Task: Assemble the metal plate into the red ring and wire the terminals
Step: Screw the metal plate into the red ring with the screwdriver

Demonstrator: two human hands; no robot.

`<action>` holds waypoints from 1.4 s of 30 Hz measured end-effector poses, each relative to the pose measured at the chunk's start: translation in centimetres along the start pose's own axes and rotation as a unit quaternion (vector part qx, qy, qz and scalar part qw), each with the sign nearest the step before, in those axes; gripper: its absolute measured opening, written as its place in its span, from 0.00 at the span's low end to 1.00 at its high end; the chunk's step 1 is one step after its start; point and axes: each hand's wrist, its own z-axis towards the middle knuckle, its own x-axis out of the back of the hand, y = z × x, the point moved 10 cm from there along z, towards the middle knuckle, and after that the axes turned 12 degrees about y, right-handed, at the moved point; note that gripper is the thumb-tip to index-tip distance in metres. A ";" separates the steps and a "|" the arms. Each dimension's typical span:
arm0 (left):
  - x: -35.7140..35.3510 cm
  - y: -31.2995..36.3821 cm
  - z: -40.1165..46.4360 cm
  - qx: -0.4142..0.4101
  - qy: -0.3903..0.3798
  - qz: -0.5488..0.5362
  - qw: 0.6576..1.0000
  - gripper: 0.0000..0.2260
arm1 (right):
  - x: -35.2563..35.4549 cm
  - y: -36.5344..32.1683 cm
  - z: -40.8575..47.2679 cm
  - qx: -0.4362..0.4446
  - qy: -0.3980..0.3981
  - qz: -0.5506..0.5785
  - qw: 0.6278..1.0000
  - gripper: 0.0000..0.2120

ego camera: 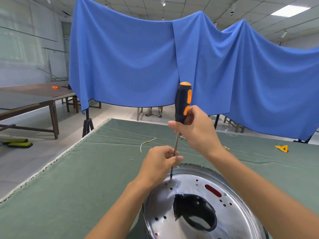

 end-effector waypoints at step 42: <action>0.3 0.2 -1.2 -0.060 -0.014 0.057 0.996 0.07 | 0.2 -1.7 0.2 0.004 -0.023 0.007 1.000 0.09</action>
